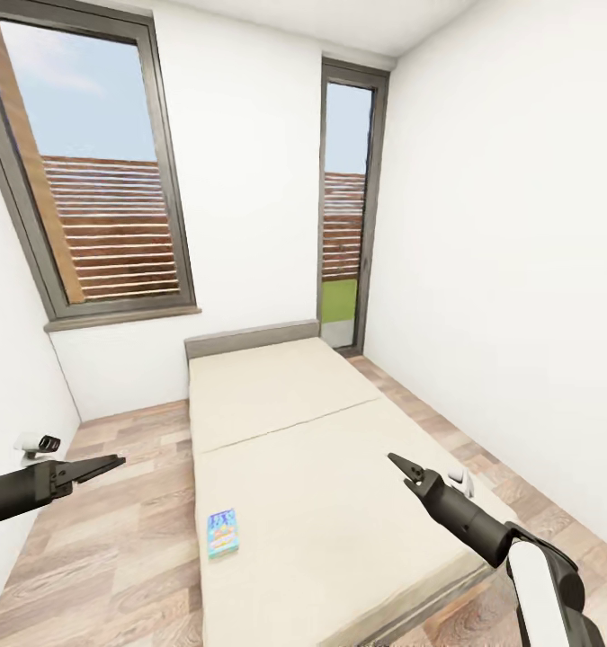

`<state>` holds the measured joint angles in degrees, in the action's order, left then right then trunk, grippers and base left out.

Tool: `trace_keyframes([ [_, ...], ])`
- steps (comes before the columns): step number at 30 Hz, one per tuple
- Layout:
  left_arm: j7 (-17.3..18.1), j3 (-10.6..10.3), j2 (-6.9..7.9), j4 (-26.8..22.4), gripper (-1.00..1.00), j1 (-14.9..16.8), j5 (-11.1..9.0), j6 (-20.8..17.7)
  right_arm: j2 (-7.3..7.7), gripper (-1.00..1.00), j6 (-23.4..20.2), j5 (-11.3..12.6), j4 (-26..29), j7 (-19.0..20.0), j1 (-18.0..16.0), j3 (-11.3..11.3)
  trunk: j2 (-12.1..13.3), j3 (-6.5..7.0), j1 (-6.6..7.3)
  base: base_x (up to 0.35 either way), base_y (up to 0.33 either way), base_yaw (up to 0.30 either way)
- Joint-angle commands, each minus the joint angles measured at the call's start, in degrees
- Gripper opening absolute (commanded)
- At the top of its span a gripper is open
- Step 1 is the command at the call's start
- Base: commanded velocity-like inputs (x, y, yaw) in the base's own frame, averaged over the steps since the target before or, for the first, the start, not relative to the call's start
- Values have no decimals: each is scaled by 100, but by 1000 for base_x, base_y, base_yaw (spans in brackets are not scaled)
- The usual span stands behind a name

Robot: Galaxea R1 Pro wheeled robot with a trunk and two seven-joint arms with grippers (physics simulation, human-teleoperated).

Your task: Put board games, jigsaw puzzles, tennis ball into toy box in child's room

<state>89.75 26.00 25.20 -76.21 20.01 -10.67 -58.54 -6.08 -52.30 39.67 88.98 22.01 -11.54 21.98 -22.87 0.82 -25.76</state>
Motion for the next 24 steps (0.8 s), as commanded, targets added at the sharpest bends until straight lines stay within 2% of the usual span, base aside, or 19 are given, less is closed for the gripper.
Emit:
trace_keyframes([
  [1,25,2,2,1,100,0,3,-61,-8,100,-35,-29,1,40,-6,17,-4,-3,-2,0,190,-279],
  [12,25,2,2,1,100,1,3,-61,-9,100,-35,-31,2,40,-6,11,-4,-3,-2,0,108,-262],
  [24,25,2,2,1,100,-1,3,-61,-11,100,-35,-29,-3,40,-6,9,-4,-3,-2,0,144,-47],
])
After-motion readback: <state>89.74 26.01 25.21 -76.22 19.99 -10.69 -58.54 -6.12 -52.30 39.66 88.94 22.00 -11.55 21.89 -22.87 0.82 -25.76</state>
